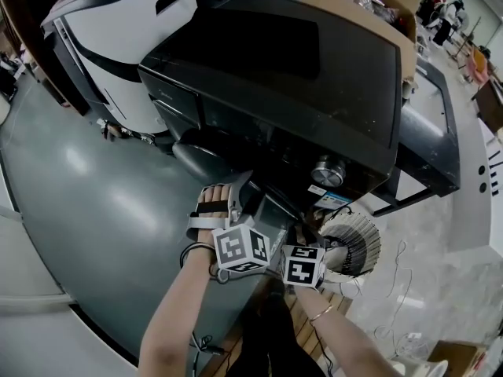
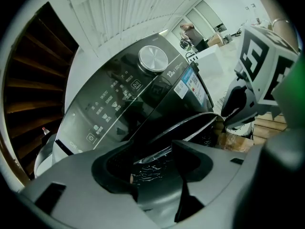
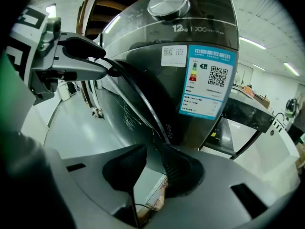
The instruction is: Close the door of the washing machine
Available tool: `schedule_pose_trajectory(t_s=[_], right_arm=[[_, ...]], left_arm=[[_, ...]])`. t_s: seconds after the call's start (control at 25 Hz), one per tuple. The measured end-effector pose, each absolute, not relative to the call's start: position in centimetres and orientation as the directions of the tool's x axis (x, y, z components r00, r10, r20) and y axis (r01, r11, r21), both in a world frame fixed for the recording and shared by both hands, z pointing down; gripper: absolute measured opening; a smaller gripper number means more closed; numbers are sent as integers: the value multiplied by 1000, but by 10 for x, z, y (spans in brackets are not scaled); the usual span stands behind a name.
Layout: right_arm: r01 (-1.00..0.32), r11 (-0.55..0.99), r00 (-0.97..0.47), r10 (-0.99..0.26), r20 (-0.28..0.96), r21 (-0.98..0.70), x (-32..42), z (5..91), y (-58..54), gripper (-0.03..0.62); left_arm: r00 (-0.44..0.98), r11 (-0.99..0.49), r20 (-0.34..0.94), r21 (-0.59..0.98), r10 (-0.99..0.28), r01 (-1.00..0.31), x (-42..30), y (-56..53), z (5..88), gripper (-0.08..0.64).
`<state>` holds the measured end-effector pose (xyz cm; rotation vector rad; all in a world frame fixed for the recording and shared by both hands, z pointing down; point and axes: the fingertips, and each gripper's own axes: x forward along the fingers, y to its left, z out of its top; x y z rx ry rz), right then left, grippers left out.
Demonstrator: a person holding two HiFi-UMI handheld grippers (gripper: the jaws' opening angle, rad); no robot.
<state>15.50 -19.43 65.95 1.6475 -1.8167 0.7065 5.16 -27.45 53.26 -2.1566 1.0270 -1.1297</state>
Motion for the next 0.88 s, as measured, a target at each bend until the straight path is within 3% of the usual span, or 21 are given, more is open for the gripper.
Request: schedule_pose_trajectory(t_s=[0.88], right_arm=[[-987, -150, 52, -660, 749, -64, 170, 667, -211, 74]], left_arm=[[414, -586, 432, -709, -801, -394, 55, -280, 534, 265]])
